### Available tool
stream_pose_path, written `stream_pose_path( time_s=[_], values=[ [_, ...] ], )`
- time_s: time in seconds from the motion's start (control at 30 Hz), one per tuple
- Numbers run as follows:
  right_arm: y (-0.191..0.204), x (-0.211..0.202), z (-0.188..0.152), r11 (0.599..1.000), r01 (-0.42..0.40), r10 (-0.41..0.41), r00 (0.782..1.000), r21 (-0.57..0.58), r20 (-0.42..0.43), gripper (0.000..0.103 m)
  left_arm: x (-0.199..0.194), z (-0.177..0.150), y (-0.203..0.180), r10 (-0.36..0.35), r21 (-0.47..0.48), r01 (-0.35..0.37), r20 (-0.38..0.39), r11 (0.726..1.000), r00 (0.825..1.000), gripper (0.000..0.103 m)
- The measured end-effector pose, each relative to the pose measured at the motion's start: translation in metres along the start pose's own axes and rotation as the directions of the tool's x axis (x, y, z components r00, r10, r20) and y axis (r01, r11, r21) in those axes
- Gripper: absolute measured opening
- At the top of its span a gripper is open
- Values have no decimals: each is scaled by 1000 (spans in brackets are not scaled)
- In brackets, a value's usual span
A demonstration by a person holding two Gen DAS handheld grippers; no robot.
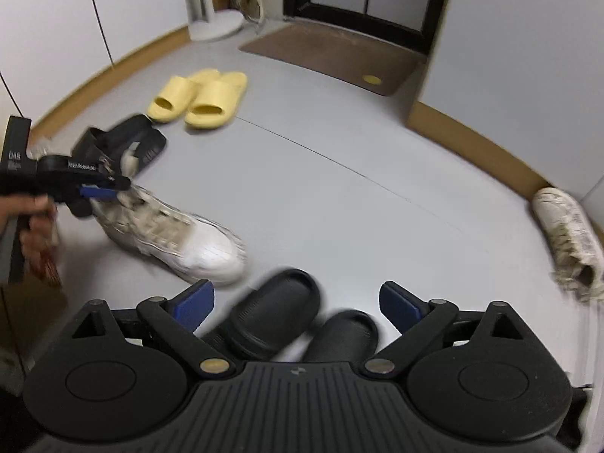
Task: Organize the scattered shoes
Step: 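Carry the white sneaker toward the black shoe row with the left tool, then open the left tool on the sneaker while the right tool reaches its toe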
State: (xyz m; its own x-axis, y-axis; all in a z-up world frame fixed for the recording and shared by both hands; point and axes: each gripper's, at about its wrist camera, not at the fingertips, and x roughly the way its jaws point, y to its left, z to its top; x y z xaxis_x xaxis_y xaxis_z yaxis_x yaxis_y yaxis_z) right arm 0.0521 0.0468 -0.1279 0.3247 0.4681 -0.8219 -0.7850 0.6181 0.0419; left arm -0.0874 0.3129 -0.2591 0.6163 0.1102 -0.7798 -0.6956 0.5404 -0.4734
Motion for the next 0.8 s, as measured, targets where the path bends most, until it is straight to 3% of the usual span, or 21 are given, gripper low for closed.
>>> stream_pose_path(
  time_s=[0.23,0.4,0.5,0.6,0.8],
  values=[
    [42,36,-15,992,-89,90,996,-85,7,97,-2,4,-9,-17,86,19,-21,996,1000,71],
    [49,51,-20,997,-18,21,999,-79,38,97,3,1,-14,-51,138,57,-51,989,997,72],
    [47,60,-20,998,-21,24,998,-55,59,97,2,1,-15,-63,134,69,-50,989,997,73],
    [50,76,-18,993,-9,17,997,-116,69,97,1,0,-17,-69,155,76,-47,985,996,76],
    [62,119,-4,975,-40,37,999,-220,-17,97,-3,5,-9,-56,118,58,-21,991,998,76]
  ],
)
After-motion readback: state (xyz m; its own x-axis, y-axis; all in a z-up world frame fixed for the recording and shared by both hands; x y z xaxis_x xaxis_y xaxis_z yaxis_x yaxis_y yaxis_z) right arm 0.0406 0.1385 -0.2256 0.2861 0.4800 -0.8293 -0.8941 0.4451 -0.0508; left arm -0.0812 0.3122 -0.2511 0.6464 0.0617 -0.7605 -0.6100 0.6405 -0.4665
